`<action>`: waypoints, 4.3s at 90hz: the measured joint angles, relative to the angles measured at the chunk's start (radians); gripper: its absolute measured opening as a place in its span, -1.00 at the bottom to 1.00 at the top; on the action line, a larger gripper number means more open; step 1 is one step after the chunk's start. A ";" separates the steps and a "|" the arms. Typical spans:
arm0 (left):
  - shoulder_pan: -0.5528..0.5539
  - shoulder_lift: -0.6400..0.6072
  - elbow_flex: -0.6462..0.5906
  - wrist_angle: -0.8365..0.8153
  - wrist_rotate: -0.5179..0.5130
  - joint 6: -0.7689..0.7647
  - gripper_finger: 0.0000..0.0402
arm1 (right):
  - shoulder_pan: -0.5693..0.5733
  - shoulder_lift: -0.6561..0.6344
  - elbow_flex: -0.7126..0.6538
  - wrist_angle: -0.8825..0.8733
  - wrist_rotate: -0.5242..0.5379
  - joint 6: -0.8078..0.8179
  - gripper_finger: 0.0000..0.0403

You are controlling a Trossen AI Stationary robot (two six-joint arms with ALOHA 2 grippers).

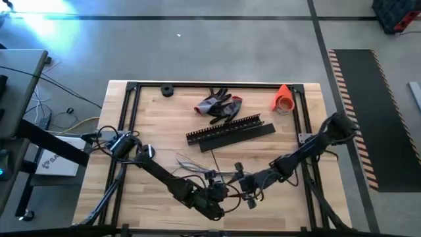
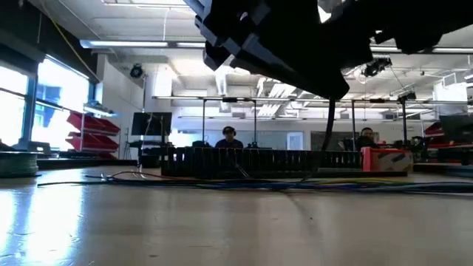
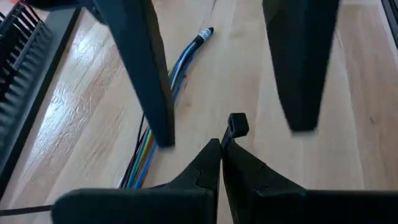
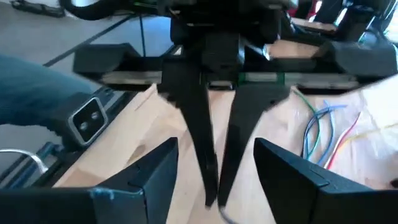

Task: Ziptie cables
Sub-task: Wrap the cables using a black zip tie

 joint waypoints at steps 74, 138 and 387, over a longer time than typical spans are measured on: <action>-0.026 -0.001 0.000 -0.031 -0.063 -0.044 -0.93 | 0.039 0.012 0.024 -0.049 0.098 0.115 -0.99; -0.045 -0.001 -0.008 -0.026 -0.175 -0.071 -0.98 | 0.037 0.011 0.024 -0.031 0.127 0.120 -1.00; -0.019 -0.153 -0.427 0.558 0.132 -0.180 -1.00 | -0.152 0.182 -0.036 0.093 0.246 -0.174 -1.00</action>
